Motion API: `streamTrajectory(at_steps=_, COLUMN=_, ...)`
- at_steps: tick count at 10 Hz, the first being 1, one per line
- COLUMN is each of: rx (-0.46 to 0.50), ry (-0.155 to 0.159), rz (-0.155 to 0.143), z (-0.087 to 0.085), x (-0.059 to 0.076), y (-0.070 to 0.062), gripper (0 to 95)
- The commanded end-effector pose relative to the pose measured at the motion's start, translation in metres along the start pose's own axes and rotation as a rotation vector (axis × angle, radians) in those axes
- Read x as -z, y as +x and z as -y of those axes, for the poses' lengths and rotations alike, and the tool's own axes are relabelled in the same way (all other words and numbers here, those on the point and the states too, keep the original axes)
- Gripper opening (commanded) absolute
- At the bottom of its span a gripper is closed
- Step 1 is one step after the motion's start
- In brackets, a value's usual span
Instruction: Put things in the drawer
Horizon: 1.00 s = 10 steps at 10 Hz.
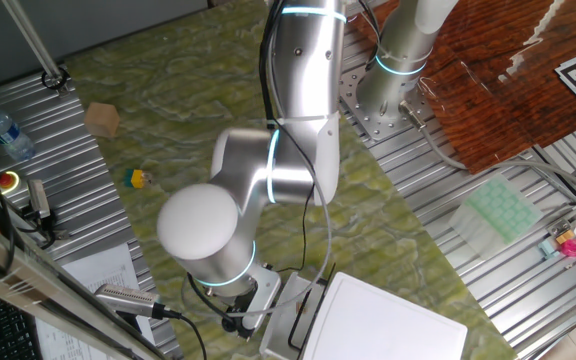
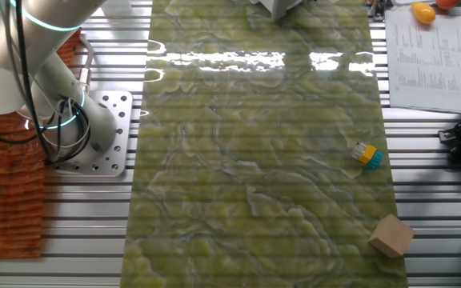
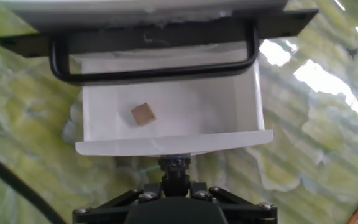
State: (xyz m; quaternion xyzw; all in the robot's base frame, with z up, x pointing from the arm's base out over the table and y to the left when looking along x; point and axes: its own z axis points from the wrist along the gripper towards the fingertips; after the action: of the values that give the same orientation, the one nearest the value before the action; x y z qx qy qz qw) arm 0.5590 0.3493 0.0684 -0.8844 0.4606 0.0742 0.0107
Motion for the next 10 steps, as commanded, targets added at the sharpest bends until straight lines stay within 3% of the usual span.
streamTrajectory(at_steps=1, rx=-0.002, ry=-0.008, rz=-0.001, z=0.000, x=0.001, y=-0.004, gripper=0.0)
streamTrajectory(at_steps=10, rx=-0.015, ry=-0.010, rz=0.007, z=-0.003, x=-0.001, y=-0.024, gripper=0.0)
